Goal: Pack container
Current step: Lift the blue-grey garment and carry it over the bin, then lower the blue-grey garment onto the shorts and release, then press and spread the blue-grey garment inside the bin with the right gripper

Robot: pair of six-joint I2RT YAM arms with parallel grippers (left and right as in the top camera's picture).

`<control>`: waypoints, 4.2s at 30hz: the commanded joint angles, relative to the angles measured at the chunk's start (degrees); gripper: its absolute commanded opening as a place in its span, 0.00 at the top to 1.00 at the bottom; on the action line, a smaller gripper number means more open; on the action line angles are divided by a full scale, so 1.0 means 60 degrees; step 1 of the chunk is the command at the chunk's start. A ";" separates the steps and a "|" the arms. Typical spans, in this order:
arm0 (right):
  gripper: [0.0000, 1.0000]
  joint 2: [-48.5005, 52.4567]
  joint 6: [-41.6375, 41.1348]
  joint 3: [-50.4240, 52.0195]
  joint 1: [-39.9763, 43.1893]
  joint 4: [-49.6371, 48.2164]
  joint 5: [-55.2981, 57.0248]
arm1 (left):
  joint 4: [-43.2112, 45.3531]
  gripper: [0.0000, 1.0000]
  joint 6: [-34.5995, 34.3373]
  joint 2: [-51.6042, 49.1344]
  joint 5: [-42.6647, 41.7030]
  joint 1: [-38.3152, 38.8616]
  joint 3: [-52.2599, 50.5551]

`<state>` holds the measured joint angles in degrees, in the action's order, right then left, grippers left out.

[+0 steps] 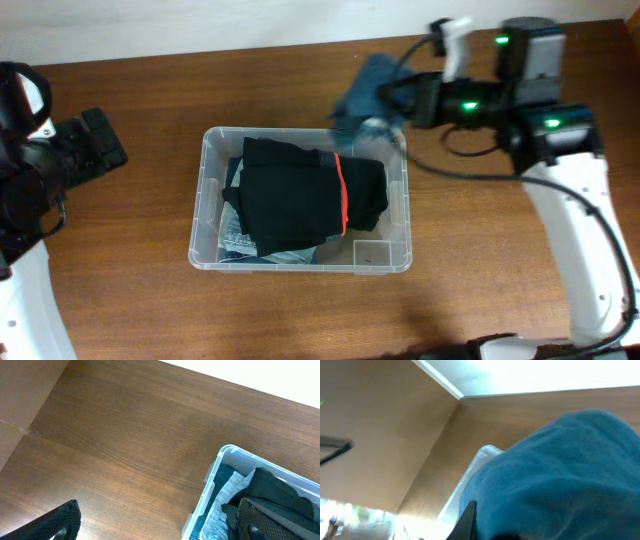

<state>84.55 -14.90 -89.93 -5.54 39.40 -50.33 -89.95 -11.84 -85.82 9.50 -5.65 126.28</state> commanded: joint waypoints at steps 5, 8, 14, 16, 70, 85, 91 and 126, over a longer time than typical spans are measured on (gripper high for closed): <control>0.96 0.0386 -0.0098 -0.0055 -0.2830 -0.2980 -0.0157 | 0.0007 0.00 -0.0091 0.0004 0.0073 -0.0044 0.0025; 0.96 0.0816 -0.0095 -0.0055 -0.3537 -0.3916 0.0357 | 0.0007 0.00 -0.0091 0.0004 0.0073 -0.0044 0.0025; 0.96 0.2000 0.1024 -0.0047 -0.4142 -0.3016 0.0466 | 0.0007 0.00 -0.0091 0.0004 0.0073 -0.0044 0.0025; 0.96 0.2280 0.1126 -0.0047 -0.4211 -0.2648 0.0452 | 0.0007 0.00 -0.0091 0.0004 0.0073 -0.0044 0.0025; 0.96 0.2707 0.1891 0.0022 -0.4379 0.1559 0.1235 | -0.0029 0.00 -0.0091 0.0004 0.0073 -0.0044 0.0025; 0.58 0.2098 0.2776 0.0215 -0.3770 0.3220 0.3996 | -0.0033 0.00 -0.0091 0.0004 0.0073 -0.0044 0.0025; 0.27 0.2091 0.2969 0.0208 -0.3614 0.4226 0.4892 | -0.0029 0.00 -0.0091 0.0004 0.0073 -0.0044 0.0025; 0.85 0.1916 0.2441 -0.0335 -0.5457 -0.0229 0.4266 | -0.0029 0.00 -0.0091 0.0004 0.0073 -0.0044 0.0025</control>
<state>95.44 -0.19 -91.24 -37.95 39.03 -25.39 -90.06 -11.84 -85.82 9.50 -5.65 126.28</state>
